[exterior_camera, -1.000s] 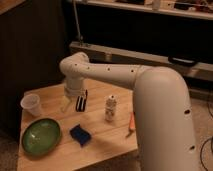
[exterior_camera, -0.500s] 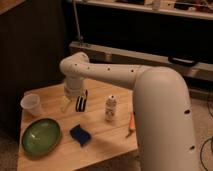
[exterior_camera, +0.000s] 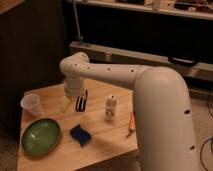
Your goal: Place the eraser on the white sponge
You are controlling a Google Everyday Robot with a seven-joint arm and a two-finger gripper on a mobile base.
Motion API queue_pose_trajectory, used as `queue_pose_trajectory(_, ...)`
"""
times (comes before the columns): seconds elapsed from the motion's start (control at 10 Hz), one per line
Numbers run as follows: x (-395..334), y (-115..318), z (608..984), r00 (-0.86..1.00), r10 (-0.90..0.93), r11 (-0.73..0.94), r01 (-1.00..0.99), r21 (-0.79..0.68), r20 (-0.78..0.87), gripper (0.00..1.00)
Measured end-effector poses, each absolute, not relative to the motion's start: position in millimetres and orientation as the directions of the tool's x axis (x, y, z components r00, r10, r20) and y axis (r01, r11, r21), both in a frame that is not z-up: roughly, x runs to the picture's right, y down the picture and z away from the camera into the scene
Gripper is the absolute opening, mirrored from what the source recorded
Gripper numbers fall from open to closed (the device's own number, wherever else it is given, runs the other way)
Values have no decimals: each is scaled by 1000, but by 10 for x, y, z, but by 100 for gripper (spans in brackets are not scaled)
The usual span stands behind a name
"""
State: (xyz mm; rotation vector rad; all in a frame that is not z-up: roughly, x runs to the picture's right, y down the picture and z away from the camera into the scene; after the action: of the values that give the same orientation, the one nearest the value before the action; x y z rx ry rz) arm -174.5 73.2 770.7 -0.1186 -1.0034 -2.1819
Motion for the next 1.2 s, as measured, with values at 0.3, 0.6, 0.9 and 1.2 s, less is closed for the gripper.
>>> queue_pose_trajectory(0.3,-1745,732,7707,-736,-574,-437,646,626,358,80)
queue_pose_trajectory(0.6,-1744,730,7706,-736,-574,-438,646,626,358,80)
queue_pose_trajectory(0.9,-1787,662,7765,-710,-560,-493,700,517,427,80)
queue_pose_trajectory(1.2,-1766,578,7844,-649,-598,-514,761,396,471,80)
